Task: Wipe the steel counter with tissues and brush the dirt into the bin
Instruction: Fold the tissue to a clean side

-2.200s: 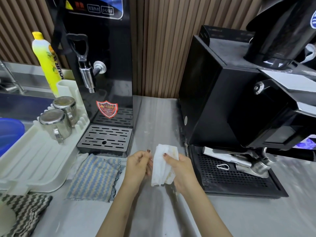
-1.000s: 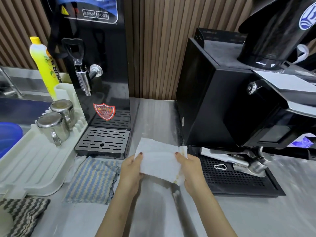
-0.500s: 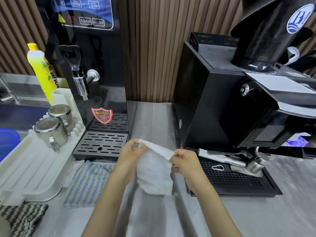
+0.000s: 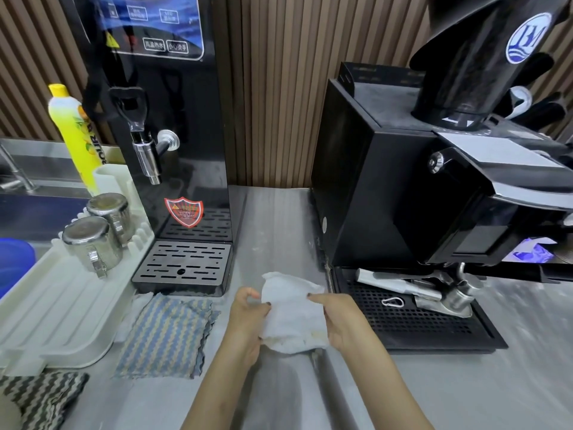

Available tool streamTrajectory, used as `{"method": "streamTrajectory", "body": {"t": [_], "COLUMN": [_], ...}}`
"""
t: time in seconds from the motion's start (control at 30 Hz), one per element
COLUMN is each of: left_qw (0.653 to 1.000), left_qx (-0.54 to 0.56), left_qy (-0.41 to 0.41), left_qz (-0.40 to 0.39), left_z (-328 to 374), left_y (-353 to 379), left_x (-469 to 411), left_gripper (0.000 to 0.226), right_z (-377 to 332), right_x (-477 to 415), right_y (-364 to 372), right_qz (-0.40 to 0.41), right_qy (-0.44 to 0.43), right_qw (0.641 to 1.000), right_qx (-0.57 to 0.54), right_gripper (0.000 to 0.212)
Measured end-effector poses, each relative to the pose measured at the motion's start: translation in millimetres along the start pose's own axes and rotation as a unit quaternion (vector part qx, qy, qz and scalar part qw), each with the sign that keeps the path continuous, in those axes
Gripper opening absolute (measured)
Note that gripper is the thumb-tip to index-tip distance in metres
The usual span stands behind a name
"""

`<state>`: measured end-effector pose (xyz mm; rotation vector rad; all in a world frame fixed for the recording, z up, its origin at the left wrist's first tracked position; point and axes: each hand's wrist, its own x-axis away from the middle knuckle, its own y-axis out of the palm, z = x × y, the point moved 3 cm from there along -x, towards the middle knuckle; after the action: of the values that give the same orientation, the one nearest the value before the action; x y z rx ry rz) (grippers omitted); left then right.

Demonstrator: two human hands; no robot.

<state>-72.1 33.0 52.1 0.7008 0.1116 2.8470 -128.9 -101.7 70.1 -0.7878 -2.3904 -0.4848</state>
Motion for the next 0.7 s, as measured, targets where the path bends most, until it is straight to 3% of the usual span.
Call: {"method": "streamTrajectory", "body": {"t": [0.03, 0.17, 0.3, 0.37, 0.5, 0.6, 0.7], "left_qw": [1.000, 0.999, 0.995, 0.995, 0.991, 0.989, 0.987], "left_qx": [-0.003, 0.021, 0.061, 0.059, 0.060, 0.053, 0.044], "left_qy": [0.001, 0.027, 0.055, 0.076, 0.114, 0.126, 0.134], "left_qz": [-0.009, -0.040, -0.047, -0.038, -0.042, -0.058, -0.076], "left_z": [-1, 5, 16, 21, 29, 32, 34], "left_y": [-2, -7, -4, -4, -5, -7, -9], "left_x": [0, 3, 8, 9, 11, 11, 9], "left_gripper": [0.031, 0.039, 0.026, 0.021, 0.027, 0.034, 0.040], "right_z": [0, -2, -4, -8, -14, -15, -19], "right_x": [2, 1, 3, 7, 15, 20, 21], "right_y": [-1, -8, -7, -3, 4, 7, 6], "right_qz": [0.004, 0.021, 0.045, 0.017, -0.057, -0.088, -0.063], "right_qy": [-0.001, -0.058, -0.132, -0.172, -0.205, -0.188, -0.204], "right_qw": [1.000, 0.998, 0.990, 0.985, 0.976, 0.975, 0.965], "right_qx": [-0.004, -0.022, 0.030, 0.008, 0.047, 0.085, 0.152], "right_gripper": [0.004, 0.024, 0.022, 0.011, 0.041, 0.029, 0.031]}}
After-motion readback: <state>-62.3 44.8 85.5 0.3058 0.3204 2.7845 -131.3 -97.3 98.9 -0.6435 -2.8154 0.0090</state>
